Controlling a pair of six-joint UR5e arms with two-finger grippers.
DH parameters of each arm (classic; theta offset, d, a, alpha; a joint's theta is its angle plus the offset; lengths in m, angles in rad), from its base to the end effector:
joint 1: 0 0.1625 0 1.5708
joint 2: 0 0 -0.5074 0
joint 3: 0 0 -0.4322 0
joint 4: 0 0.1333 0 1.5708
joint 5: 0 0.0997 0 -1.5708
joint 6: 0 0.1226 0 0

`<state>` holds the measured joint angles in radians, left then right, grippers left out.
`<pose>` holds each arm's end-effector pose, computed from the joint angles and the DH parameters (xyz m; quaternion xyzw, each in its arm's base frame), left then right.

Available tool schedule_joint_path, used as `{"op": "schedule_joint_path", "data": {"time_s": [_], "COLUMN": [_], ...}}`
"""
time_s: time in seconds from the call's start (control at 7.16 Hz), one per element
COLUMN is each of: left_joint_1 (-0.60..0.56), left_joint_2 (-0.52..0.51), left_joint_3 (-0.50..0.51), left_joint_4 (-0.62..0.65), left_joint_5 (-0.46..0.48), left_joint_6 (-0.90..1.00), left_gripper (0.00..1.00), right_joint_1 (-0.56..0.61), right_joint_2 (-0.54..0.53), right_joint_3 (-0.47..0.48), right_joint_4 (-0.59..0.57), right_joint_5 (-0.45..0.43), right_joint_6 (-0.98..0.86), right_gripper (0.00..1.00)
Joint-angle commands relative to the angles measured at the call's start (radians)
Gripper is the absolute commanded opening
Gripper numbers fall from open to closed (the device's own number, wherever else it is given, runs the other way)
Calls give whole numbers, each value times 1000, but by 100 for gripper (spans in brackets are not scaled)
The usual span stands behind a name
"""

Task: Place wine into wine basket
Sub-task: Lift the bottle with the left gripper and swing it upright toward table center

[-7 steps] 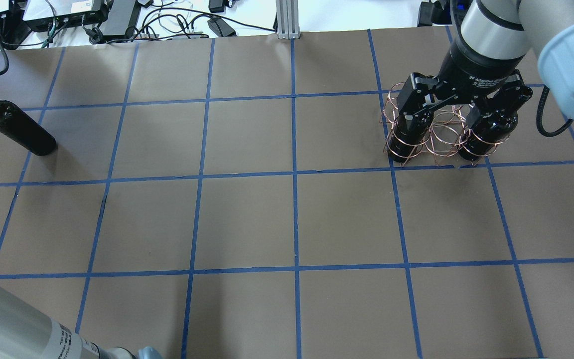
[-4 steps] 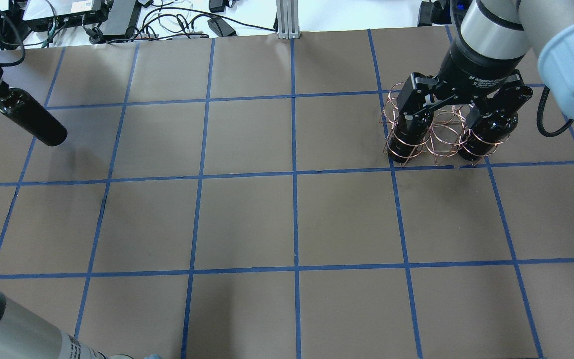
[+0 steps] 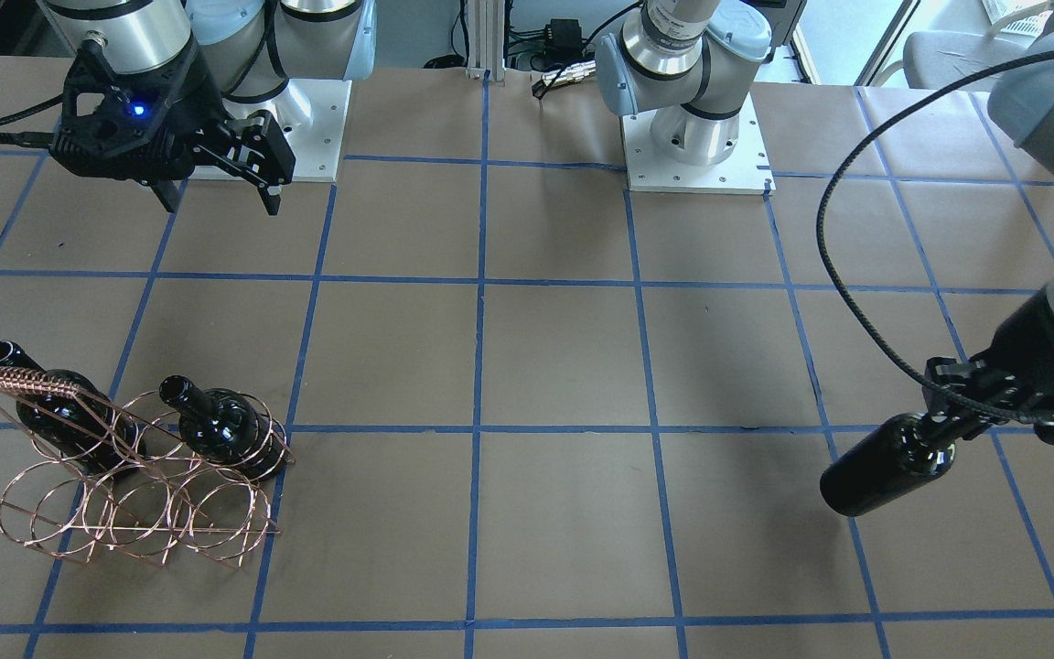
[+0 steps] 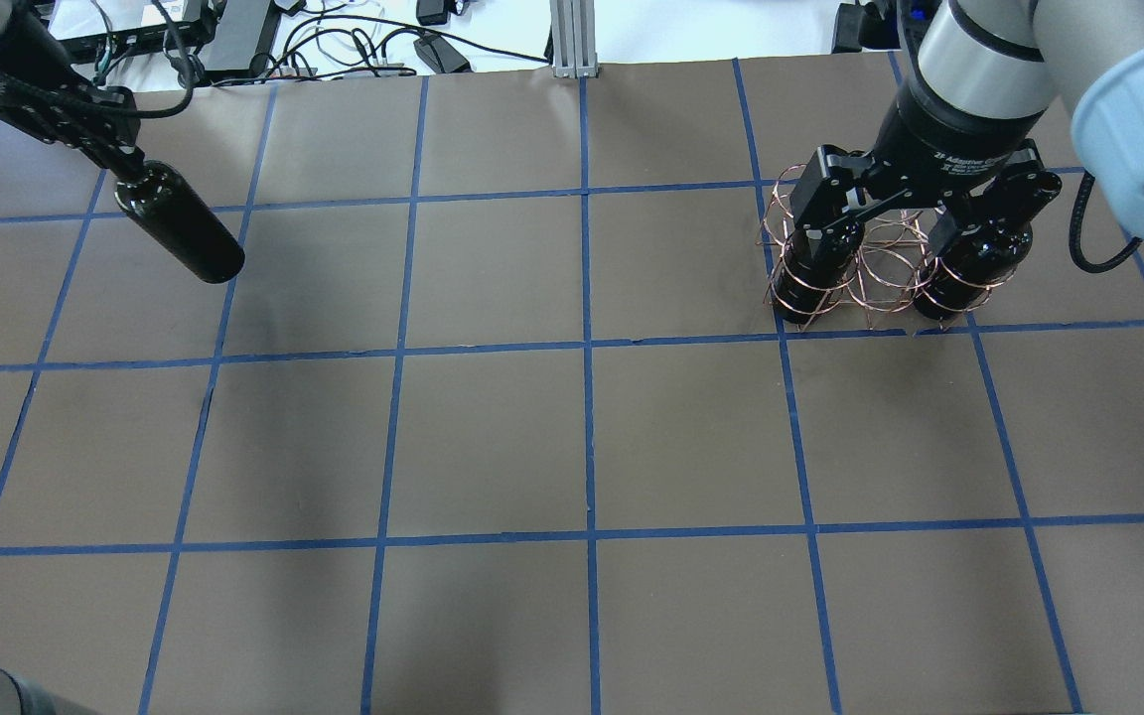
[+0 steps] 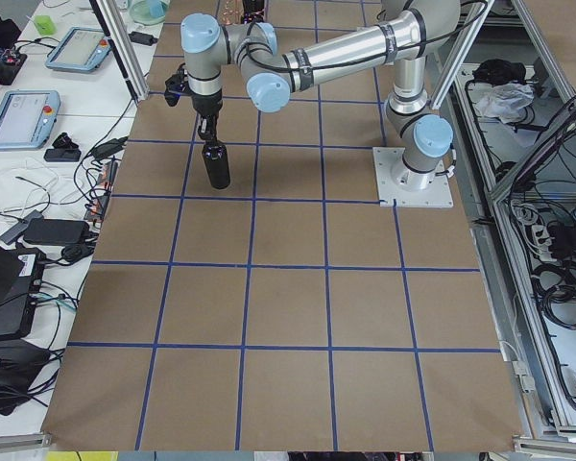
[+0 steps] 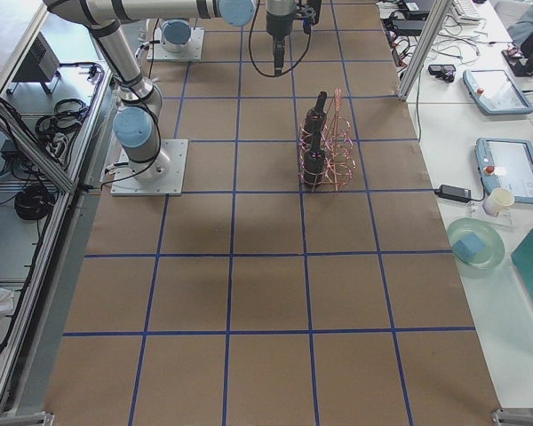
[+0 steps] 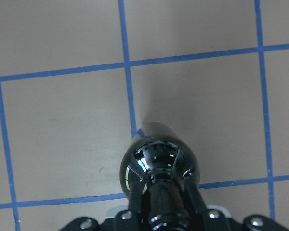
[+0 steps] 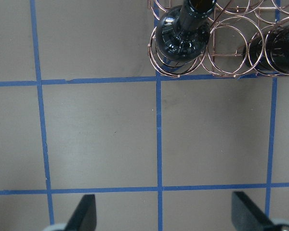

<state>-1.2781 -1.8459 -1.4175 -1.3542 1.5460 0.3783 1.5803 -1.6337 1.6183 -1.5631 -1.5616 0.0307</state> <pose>0.0650 -0.6882 0.4857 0.0433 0.9979 -0.0488 0.0039 0.1392 -0.4996 0.5537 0.0106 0.9999 -0.0038 0.0047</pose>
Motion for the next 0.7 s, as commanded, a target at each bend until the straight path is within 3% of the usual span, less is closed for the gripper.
{"op": "schedule_joint_path", "data": {"time_s": [0.0, 0.56], "left_joint_1": [-102, -312], "left_joint_2": [77, 192], "left_joint_3": [-95, -256], "left_joint_4": [0, 3], "left_joint_5": [-6, -6], "left_joint_6": [-145, -373], "left_gripper": [0, 0], "right_joint_1": [1, 0], "right_joint_2": [0, 0], "right_joint_3": [0, 0], "right_joint_4": [0, 0], "right_joint_5": [0, 0], "right_joint_6": [0, 0], "right_gripper": [100, 100]}}
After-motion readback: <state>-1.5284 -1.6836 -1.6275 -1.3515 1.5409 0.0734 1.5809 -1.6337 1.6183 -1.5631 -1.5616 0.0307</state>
